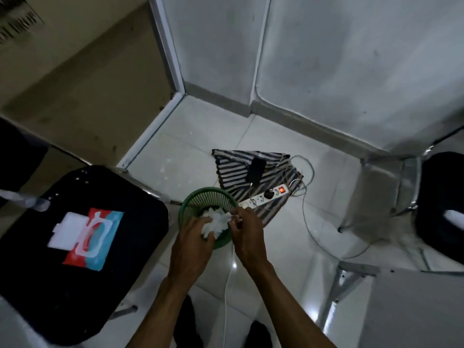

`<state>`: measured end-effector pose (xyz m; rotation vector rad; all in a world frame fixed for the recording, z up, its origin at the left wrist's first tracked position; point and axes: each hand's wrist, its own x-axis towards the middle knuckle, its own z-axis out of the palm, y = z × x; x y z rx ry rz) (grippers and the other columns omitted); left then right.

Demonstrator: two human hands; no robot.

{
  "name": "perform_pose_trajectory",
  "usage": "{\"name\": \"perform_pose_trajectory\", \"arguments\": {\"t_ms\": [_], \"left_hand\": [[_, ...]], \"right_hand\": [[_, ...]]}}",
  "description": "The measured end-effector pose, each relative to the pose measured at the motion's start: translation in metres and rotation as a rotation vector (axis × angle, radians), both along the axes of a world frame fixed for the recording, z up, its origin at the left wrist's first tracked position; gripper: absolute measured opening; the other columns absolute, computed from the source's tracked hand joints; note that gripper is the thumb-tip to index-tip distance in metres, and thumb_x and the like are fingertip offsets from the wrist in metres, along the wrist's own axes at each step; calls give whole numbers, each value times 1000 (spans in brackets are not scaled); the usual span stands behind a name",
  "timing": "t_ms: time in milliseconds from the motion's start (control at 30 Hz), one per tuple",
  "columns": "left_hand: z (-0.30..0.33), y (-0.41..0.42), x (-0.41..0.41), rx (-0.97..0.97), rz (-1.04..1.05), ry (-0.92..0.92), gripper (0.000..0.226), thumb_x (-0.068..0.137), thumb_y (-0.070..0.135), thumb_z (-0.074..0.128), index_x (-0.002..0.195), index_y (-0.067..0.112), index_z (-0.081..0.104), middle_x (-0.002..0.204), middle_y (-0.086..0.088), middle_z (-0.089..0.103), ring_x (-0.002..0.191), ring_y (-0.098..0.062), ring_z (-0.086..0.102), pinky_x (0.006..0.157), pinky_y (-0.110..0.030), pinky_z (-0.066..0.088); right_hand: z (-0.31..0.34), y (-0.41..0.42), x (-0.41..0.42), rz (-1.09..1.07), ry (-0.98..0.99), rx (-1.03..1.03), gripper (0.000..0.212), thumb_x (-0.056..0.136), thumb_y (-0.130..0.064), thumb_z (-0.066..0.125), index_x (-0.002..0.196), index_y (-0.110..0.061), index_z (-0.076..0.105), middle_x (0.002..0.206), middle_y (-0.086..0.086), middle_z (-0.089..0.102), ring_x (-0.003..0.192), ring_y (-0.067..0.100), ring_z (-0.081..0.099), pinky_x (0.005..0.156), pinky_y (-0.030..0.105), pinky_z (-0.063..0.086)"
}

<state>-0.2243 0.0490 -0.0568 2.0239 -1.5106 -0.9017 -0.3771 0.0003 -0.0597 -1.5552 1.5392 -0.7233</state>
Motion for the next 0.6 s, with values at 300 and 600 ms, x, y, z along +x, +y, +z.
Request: {"name": "perform_pose_trajectory", "arguments": {"t_ms": [300,600], "left_hand": [[-192,-37,37,97,-31,-73,31,97,13,68,128,12,66,124,-9,64,113,-29,62,83,-34,52],[-203,-52,47,64,-37,-79,32,97,19,59,126,9,67,122,-13,64,110,-30,61,80,-29,43]], "right_hand": [[-192,-38,41,133,215,226,32,102,1,49,127,18,55,93,8,58,73,12,57,60,5,42],[-213,-40,53,225,210,212,38,100,-13,64,138,-8,64,136,15,56,117,30,63,91,19,40]]}}
